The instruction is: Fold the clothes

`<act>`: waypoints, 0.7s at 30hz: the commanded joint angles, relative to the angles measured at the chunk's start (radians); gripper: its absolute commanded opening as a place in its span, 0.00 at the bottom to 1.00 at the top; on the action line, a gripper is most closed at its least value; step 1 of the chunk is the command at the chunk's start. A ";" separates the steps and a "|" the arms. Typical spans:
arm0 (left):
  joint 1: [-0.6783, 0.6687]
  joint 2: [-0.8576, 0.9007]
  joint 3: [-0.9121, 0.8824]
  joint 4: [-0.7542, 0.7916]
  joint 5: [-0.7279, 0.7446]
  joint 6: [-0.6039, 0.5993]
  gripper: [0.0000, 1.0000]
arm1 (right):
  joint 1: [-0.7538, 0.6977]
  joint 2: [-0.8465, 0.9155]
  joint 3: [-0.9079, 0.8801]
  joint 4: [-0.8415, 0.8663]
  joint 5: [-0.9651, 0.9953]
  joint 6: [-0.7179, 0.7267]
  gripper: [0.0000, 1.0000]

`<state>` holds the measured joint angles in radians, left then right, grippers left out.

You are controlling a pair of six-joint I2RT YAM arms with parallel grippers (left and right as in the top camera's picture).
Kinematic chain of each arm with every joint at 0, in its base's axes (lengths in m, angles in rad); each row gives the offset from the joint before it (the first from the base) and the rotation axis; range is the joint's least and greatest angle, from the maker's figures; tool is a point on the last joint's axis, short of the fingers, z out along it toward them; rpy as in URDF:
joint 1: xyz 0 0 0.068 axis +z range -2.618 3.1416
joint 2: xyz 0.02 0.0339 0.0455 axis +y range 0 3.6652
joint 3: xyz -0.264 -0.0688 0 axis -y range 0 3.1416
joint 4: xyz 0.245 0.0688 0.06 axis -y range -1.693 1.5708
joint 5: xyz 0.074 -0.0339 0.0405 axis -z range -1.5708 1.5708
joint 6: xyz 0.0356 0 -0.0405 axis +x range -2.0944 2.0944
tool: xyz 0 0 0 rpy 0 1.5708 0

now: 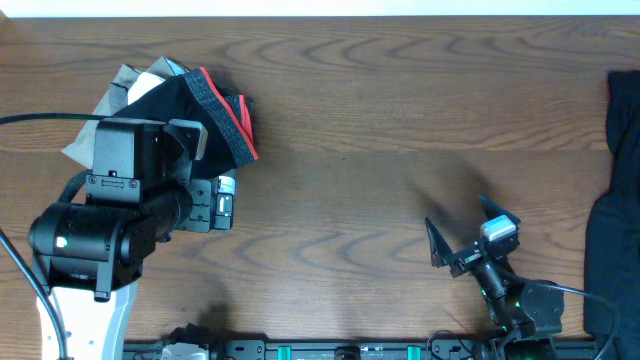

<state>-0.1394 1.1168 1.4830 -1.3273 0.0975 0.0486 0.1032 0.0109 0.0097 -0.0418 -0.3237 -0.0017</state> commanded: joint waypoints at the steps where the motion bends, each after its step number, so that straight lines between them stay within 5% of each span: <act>1: -0.003 0.002 0.002 0.000 -0.009 -0.009 0.98 | -0.010 -0.005 -0.005 -0.002 0.002 0.000 0.99; 11: -0.010 -0.105 -0.024 0.011 -0.018 0.003 0.98 | -0.010 -0.005 -0.005 -0.002 0.002 0.000 0.99; 21: -0.007 -0.561 -0.550 0.667 -0.019 0.029 0.98 | -0.010 -0.005 -0.005 -0.002 0.002 0.000 0.99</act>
<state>-0.1452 0.6304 1.0718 -0.7181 0.0895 0.0605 0.1032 0.0109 0.0093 -0.0425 -0.3229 -0.0017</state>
